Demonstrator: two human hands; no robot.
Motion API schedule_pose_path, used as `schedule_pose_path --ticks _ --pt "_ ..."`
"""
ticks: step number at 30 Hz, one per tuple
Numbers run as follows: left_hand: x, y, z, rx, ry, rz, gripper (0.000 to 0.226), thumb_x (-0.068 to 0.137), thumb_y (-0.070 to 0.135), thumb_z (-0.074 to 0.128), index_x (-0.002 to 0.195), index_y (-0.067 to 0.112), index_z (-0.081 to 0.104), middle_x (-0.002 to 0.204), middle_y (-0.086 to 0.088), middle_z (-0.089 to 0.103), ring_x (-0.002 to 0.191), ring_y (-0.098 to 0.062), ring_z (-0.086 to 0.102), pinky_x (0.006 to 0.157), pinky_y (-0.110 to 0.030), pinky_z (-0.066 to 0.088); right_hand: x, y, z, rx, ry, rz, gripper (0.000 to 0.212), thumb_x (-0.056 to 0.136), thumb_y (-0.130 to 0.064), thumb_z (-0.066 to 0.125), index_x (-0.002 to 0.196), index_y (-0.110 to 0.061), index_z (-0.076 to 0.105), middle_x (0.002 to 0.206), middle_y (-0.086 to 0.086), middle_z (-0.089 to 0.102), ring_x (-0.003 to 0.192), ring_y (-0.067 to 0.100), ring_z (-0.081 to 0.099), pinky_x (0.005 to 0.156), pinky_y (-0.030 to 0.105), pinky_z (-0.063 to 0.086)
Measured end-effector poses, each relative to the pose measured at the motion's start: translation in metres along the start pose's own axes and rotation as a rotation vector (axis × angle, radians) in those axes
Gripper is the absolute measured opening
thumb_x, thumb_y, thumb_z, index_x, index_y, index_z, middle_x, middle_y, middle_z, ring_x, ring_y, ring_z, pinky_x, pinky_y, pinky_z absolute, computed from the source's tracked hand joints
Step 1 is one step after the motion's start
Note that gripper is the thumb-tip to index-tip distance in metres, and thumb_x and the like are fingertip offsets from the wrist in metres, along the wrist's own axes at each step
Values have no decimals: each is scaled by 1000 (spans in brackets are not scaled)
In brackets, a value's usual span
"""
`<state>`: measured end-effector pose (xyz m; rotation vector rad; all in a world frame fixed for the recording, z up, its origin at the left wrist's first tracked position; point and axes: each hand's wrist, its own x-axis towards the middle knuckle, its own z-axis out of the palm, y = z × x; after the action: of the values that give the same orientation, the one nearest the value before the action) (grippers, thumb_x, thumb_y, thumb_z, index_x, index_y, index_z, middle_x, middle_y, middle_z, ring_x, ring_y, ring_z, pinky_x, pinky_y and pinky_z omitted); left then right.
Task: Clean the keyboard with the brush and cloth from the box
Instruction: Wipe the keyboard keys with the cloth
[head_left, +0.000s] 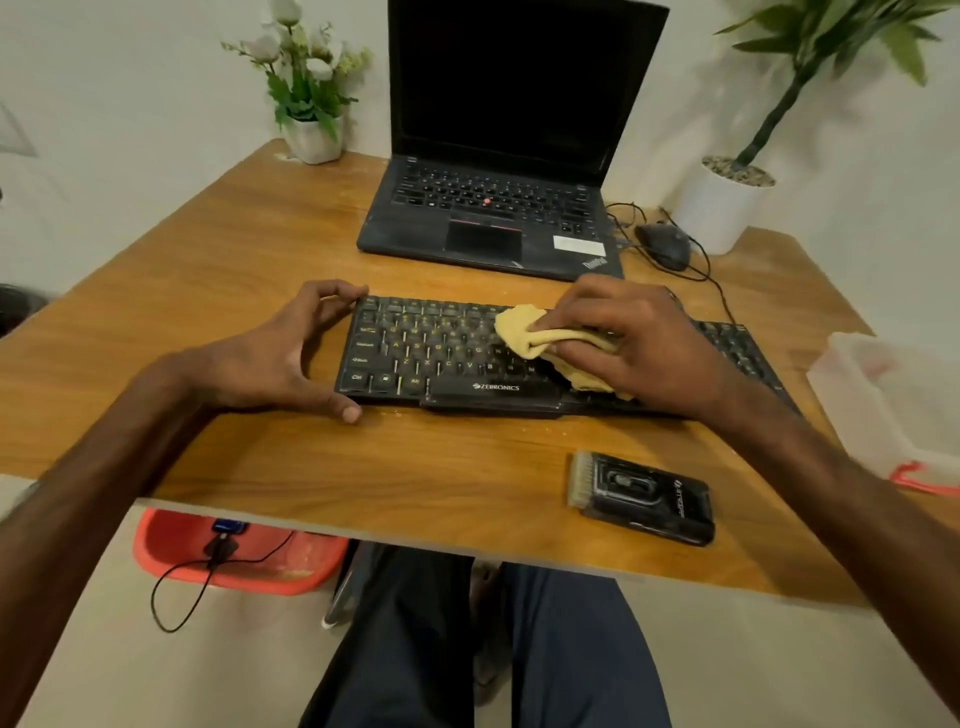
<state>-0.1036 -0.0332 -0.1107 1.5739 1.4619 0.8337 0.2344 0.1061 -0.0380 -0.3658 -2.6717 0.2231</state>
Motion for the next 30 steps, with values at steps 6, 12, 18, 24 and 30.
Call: schedule_pose_path --ticks 6,12,18,24,30 --pt "3 2 7 45 81 -11 135 41 55 92 148 45 11 146 36 27 137 16 25 114 -25 27 -46 19 -19 -94 19 51 26 92 -22 65 117 -15 71 104 2 63 95 17 60 76 44 50" --pt "6 4 7 98 97 -21 137 34 65 92 145 47 13 148 33 27 137 16 25 113 -22 27 -60 12 -9 -327 -168 -88 29 92 -31 57 116 -22 70 104 0 61 96 15 56 77 31 38" --pt "8 3 7 153 146 -1 122 37 63 91 137 48 22 134 43 31 132 16 32 111 -25 31 -57 15 -10 -313 -260 -57 31 90 -32 59 118 -26 68 106 -2 60 96 12 57 76 33 43" --pt "7 6 8 158 119 9 109 39 59 91 124 61 23 136 41 29 128 21 29 106 -21 34 -61 16 -8 -200 -224 23 33 93 -38 52 117 -25 70 106 -5 60 94 9 56 78 30 40" --pt "3 6 8 168 132 22 118 36 70 88 132 58 20 138 39 30 128 23 29 106 -15 31 -46 13 -7 -13 -65 131 31 91 -34 59 116 -18 71 104 -5 62 91 9 59 77 33 52"
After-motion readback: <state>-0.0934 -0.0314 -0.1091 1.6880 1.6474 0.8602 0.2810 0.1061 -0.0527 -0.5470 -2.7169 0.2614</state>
